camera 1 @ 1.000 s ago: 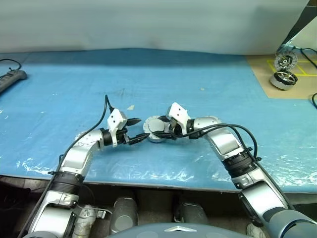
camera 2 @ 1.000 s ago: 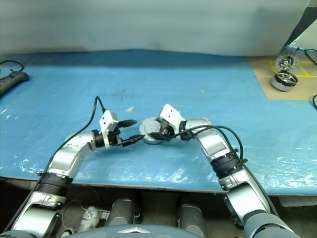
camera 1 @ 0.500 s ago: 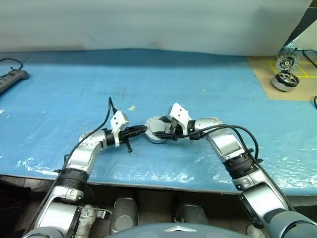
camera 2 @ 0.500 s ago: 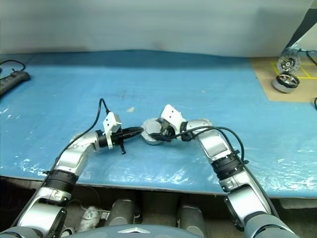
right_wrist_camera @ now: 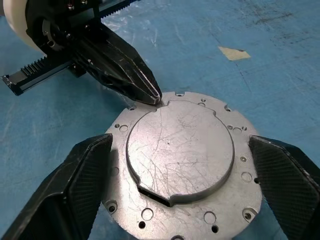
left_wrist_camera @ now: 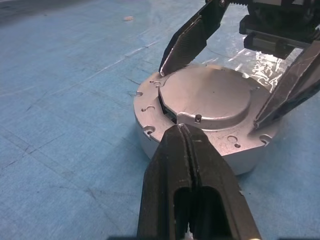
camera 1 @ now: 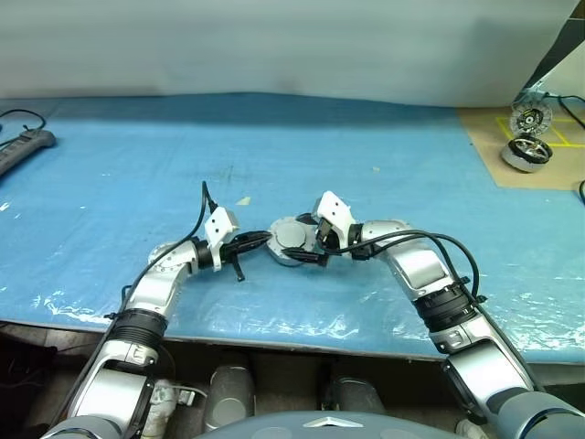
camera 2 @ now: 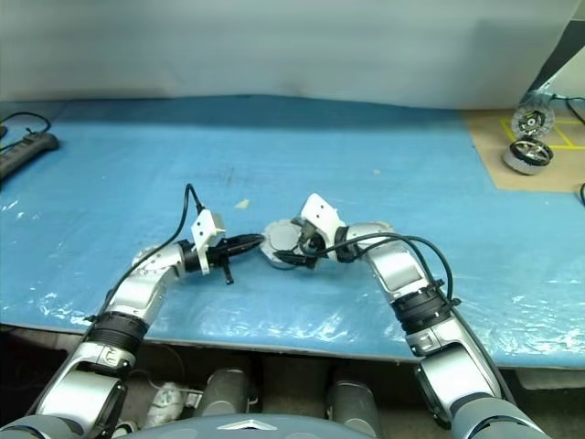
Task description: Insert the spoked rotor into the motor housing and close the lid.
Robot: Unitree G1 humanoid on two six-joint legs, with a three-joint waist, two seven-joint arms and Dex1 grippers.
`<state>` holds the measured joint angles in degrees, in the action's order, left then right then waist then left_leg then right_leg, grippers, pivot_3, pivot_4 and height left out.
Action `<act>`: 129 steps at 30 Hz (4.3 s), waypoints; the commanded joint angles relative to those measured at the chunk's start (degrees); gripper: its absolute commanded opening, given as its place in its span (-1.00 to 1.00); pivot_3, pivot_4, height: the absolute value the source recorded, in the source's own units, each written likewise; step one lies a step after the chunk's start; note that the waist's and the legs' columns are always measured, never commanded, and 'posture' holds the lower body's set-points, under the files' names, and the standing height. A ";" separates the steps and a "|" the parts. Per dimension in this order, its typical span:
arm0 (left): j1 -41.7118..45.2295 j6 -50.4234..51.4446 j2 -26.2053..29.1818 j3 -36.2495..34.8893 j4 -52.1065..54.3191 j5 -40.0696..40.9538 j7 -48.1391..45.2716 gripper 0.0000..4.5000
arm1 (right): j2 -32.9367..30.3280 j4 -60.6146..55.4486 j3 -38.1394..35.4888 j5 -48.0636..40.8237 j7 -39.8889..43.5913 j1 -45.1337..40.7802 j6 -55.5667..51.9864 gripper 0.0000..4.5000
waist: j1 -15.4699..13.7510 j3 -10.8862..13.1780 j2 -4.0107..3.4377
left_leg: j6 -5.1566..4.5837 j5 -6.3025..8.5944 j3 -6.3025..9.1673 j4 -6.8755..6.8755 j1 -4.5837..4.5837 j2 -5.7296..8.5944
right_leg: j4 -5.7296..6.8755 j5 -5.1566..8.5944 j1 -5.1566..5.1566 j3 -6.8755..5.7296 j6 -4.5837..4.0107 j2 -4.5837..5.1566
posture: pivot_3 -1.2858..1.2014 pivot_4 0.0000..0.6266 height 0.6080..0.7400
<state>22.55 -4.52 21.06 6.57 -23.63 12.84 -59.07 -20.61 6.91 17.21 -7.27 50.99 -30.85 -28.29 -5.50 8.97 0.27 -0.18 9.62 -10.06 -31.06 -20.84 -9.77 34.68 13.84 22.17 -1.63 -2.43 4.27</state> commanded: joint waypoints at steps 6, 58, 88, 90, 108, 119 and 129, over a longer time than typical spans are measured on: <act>-0.65 4.38 1.33 2.11 1.36 -1.75 -1.21 -1.00 | 0.95 -6.88 -7.87 -10.15 1.67 -3.06 -9.06 0.97 | -0.01 0.04 -0.01 | 0.00 0.00 -0.01 0.03 -0.32 0.00 | -0.01 -0.17 0.29 0.00 -0.29 0.00 | 0.03 -0.52 1.00; 1.22 9.88 2.27 0.03 6.27 0.37 -2.09 -1.00 | 11.62 -1.80 -22.57 -33.68 -15.75 6.81 -35.26 -0.24 | 0.12 0.15 -0.13 | 0.21 -0.11 -0.07 0.20 -0.70 0.03 | -0.04 -0.12 0.79 0.00 -0.22 0.00 | 0.03 -0.52 1.00; 0.75 31.79 4.07 -8.61 11.22 16.55 -6.15 -1.00 | 16.78 4.49 -36.66 -42.00 -25.11 3.25 -38.83 -0.49 | 0.55 0.28 -0.12 | 0.27 -0.15 -0.10 0.21 -1.08 0.01 | -0.01 -0.16 1.16 -0.04 -0.34 -0.03 | 0.03 -0.52 1.00; 1.56 33.23 4.15 -9.96 10.72 18.01 -5.59 -1.00 | 17.64 5.52 -40.08 -45.32 -26.37 2.20 -40.36 -0.49 | 0.53 0.32 -0.13 | 0.27 -0.15 -0.10 0.21 -1.08 0.01 | -0.01 -0.16 1.16 -0.04 -0.34 -0.03 | 0.03 -0.52 1.00; 4.74 54.88 -1.99 -25.99 9.91 38.34 6.56 0.66 | 23.93 1.03 -51.29 -69.99 -43.27 -4.82 -39.69 -0.49 | 0.27 0.72 -0.21 | 0.07 -0.30 -0.06 0.01 -2.24 -0.01 | 0.17 -0.32 2.09 -0.32 -0.19 -0.03 | 0.03 -0.52 1.00; 4.15 61.87 -7.60 -28.34 15.19 48.47 13.81 0.99 | 20.35 -0.54 -46.20 -73.72 -44.09 -3.06 -40.80 -0.49 | 0.11 0.73 -0.19 | 0.23 -0.20 0.02 -0.23 -2.30 -0.03 | 0.25 -0.37 2.06 -0.39 -0.12 -0.03 | 0.03 -0.52 1.00; 3.54 59.47 -14.82 -26.32 13.70 47.98 21.12 0.99 | 18.02 -0.45 -43.83 -75.00 -44.28 -2.67 -41.08 -0.49 | 0.11 0.74 -0.17 | 0.23 -0.21 0.07 -0.36 -2.32 0.00 | 0.35 -0.43 2.04 -0.38 -0.01 -0.04 | 0.03 -0.52 1.00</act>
<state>25.78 55.99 6.95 -20.33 -10.25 61.04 -38.29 -3.09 9.97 -27.25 -77.43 5.25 -32.72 -69.15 -5.39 9.71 0.09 0.05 9.41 -9.99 -31.42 -23.15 -9.77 35.04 13.40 24.21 -2.01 -2.42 4.23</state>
